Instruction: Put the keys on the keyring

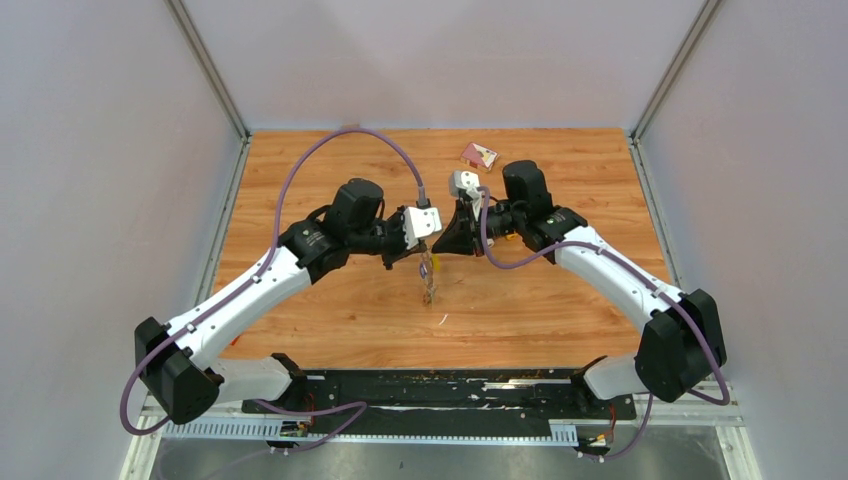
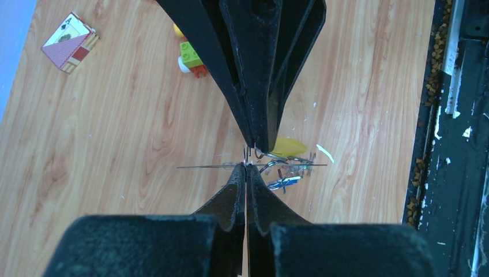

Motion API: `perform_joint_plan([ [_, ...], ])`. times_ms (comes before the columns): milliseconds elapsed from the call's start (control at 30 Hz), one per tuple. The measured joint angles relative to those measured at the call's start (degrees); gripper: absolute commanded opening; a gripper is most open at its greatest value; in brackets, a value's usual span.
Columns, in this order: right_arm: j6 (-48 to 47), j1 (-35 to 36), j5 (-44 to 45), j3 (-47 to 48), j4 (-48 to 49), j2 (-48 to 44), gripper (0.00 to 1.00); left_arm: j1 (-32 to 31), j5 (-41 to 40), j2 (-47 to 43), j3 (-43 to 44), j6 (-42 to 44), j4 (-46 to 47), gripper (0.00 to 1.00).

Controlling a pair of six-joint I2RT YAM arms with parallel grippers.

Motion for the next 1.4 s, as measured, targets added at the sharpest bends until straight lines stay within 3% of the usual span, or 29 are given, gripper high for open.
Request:
perform_joint_plan([
  [1400,4.3,0.4,1.7,1.7,0.0,2.8,0.00,-1.8,-4.5,0.0,-0.8,1.1,-0.4,0.00],
])
